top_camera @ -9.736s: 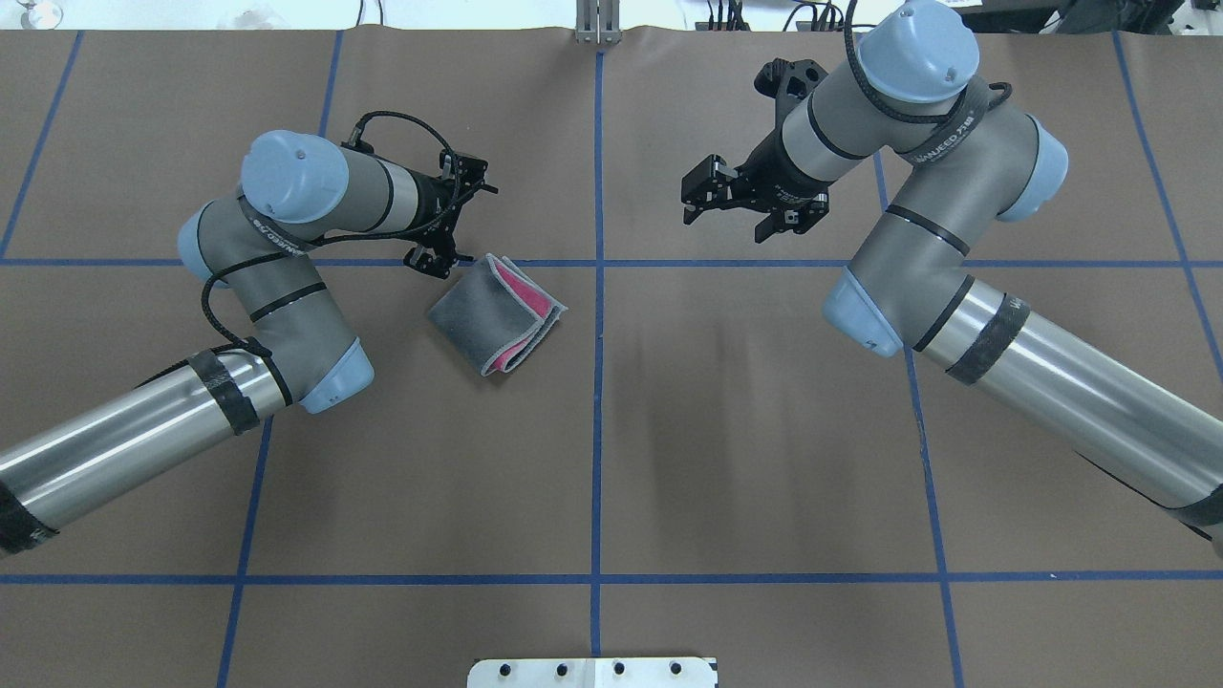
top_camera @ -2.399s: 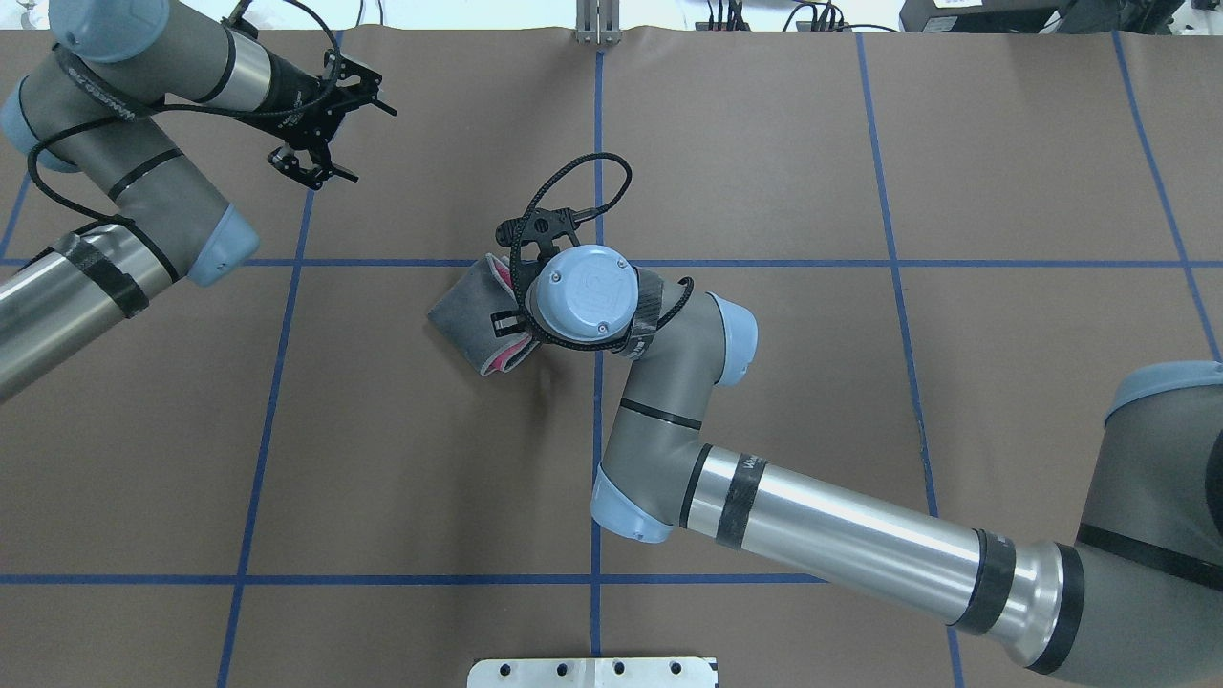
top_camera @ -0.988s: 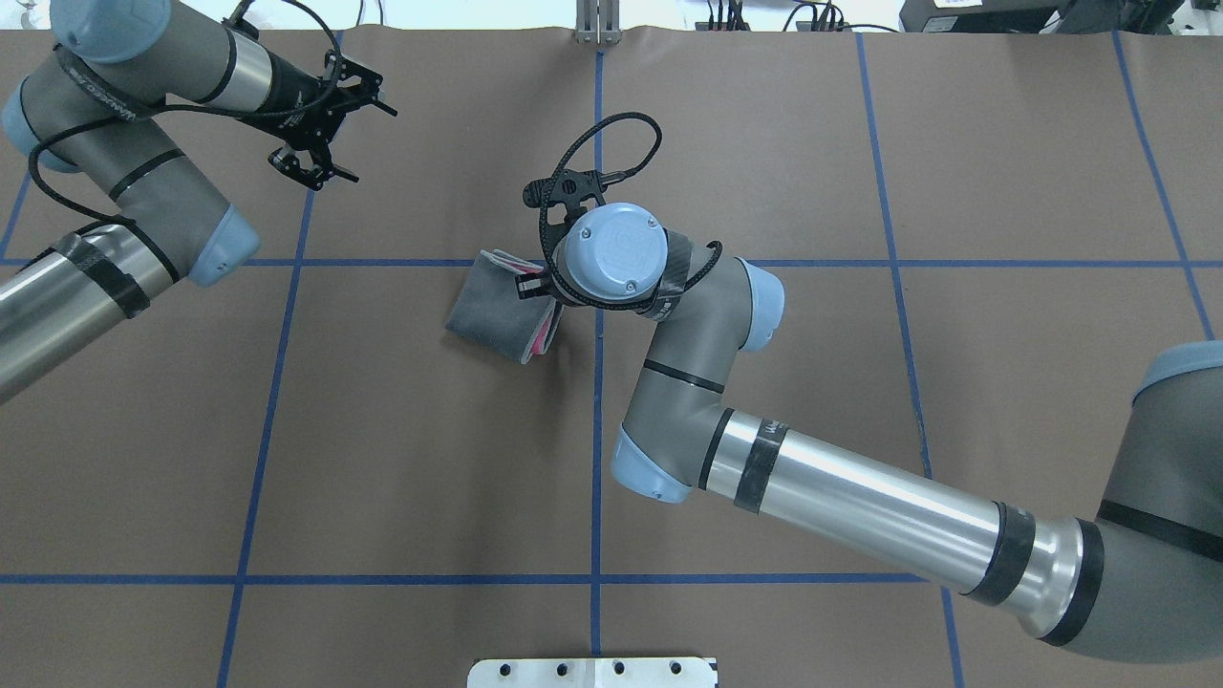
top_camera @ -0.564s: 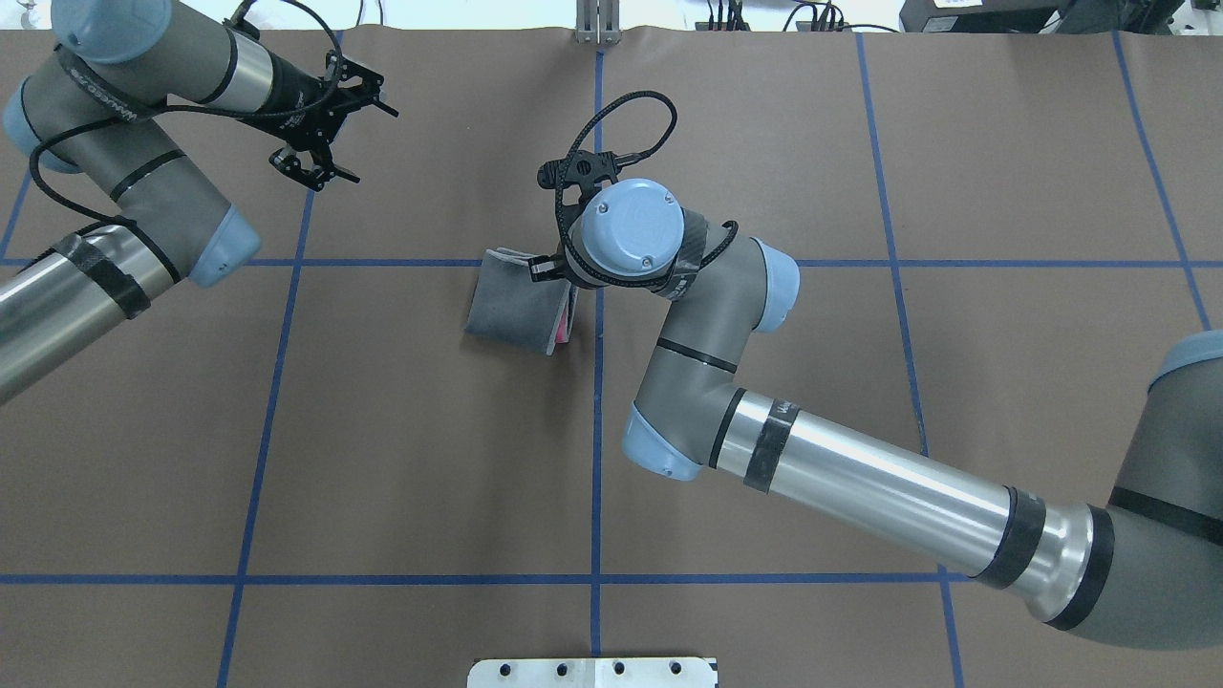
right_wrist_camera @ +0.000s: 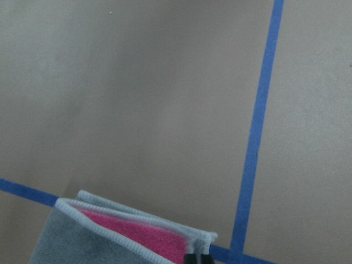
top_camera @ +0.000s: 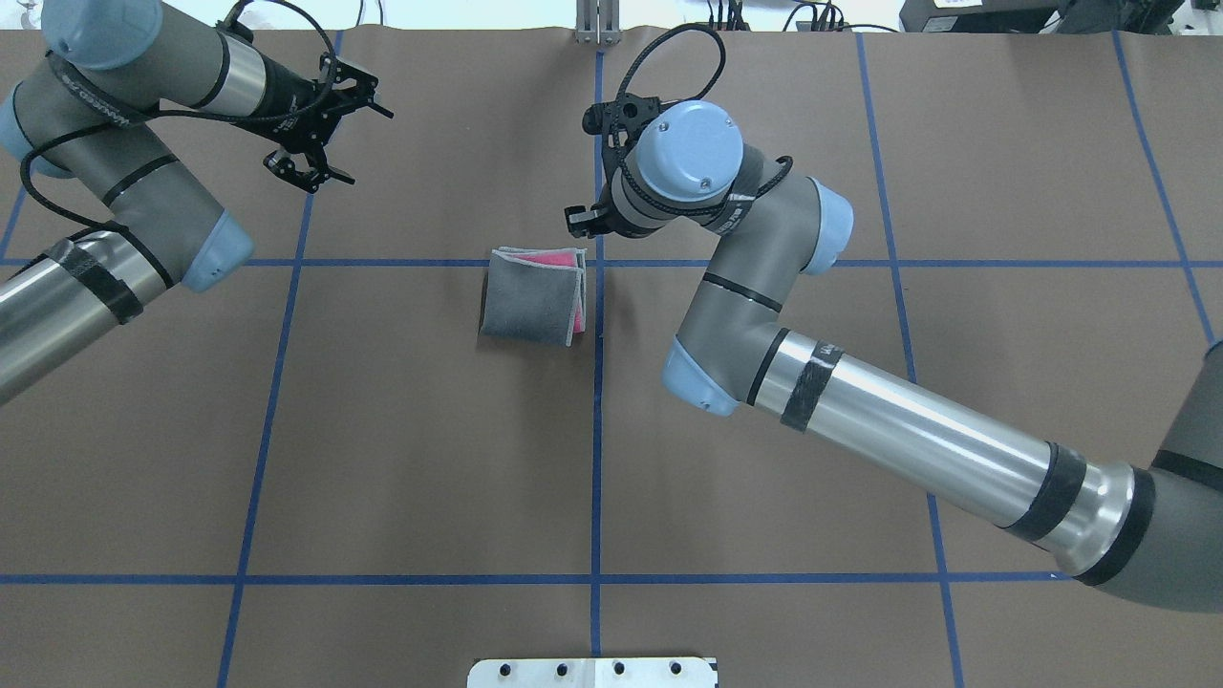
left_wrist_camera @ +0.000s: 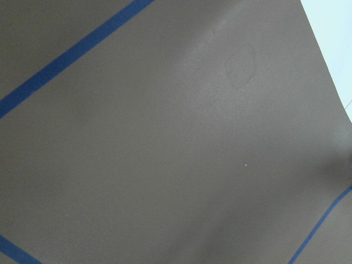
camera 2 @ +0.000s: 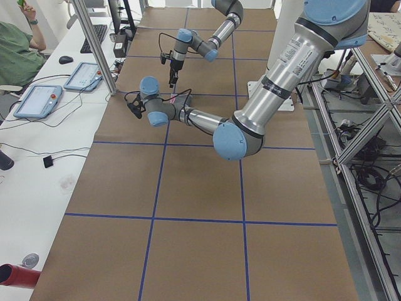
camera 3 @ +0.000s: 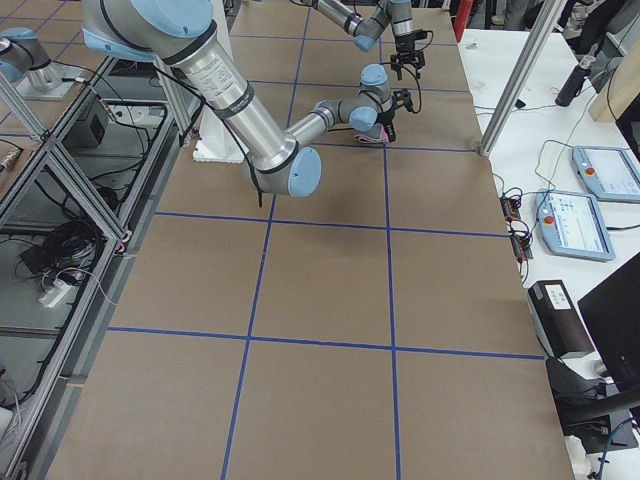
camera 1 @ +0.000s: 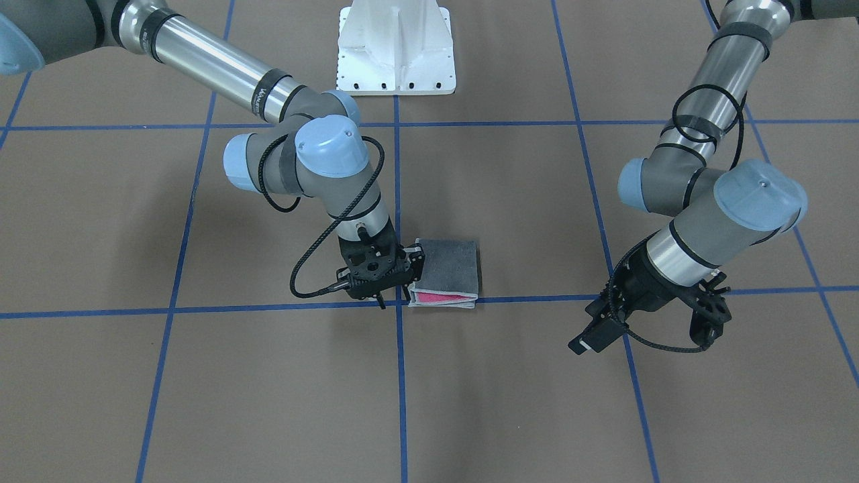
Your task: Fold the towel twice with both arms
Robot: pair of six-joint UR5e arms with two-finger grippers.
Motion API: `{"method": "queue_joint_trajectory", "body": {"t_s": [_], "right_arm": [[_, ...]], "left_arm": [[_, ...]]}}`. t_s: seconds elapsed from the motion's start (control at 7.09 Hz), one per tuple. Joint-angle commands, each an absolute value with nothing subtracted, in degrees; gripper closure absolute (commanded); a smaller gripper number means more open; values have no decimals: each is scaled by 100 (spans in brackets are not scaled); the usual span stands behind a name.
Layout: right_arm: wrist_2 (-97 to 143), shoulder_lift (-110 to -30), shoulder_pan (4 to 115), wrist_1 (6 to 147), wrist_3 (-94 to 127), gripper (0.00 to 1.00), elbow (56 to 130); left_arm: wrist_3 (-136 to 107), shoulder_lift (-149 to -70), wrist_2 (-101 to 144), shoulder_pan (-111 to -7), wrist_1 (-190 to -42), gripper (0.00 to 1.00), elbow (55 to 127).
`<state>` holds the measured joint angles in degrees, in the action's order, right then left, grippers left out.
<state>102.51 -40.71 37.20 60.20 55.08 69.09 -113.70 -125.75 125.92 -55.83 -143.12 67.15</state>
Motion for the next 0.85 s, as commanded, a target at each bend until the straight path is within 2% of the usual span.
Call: {"method": "queue_joint_trajectory", "body": {"t_s": [0.0,0.28,0.71], "right_arm": [[10911,-4498,4285,6055,5214,0,7136],[11835,-5007,4989,6361,4819,0,7477],[11874,-5545,5815,8499,2968,0,8346]], "left_arm": [[-10571,-12499,12647,-5668,-14282,0,6793],[-9543,-12122,13215,-6350,-14256,0,6934],[-7532,-11699,13368,-6915,-13409,0,7066]]}}
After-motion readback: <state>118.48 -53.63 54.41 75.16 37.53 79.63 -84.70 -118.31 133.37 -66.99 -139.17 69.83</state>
